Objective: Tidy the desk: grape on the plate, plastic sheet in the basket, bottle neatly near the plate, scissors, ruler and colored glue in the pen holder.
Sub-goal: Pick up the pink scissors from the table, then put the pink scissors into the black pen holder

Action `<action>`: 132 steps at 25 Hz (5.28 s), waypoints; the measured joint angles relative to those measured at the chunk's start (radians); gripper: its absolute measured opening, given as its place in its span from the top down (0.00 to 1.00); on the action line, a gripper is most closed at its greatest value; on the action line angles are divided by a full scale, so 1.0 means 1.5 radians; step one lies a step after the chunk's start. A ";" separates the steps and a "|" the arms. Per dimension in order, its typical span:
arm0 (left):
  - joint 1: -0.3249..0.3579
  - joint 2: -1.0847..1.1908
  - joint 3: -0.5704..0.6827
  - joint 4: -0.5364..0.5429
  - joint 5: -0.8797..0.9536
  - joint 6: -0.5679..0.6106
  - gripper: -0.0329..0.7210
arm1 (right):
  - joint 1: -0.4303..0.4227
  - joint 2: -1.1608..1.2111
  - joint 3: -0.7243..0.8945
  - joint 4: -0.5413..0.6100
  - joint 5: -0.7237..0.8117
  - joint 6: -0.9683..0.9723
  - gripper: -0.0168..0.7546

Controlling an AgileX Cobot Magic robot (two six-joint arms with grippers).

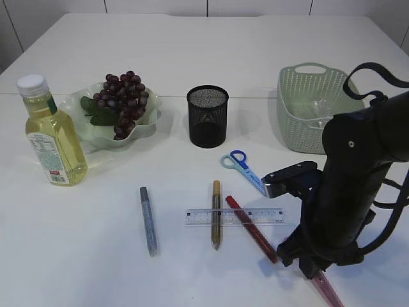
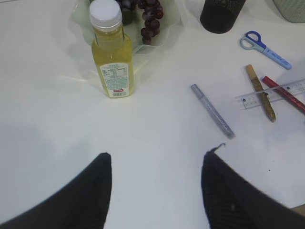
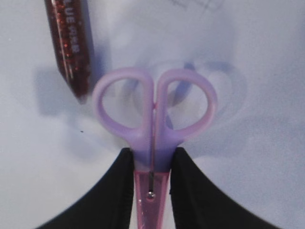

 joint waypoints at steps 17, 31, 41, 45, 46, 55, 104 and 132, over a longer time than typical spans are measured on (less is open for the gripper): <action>0.000 0.000 0.000 0.000 0.000 0.000 0.38 | 0.000 0.000 0.000 0.000 -0.002 0.000 0.73; 0.000 0.000 0.000 0.000 0.008 0.000 0.38 | 0.000 -0.043 0.060 0.002 -0.036 0.000 0.73; 0.000 0.000 0.000 0.000 0.008 0.000 0.38 | 0.000 -0.072 0.060 0.010 0.031 0.000 0.73; 0.000 0.000 0.000 0.000 0.008 0.000 0.38 | 0.000 -0.090 0.041 0.016 0.052 0.000 0.73; 0.000 0.000 0.000 0.000 0.009 0.000 0.38 | 0.000 -0.097 0.032 0.016 0.053 0.000 0.73; 0.000 0.000 0.000 0.000 0.009 0.000 0.38 | 0.000 -0.114 -0.059 0.018 0.067 -0.006 0.73; 0.000 0.000 0.000 0.051 0.006 0.000 0.38 | 0.000 0.067 -0.365 0.019 -0.482 -0.052 0.74; 0.000 0.000 0.000 0.064 0.007 0.000 0.38 | 0.000 0.203 -0.431 0.021 -0.624 -0.062 0.74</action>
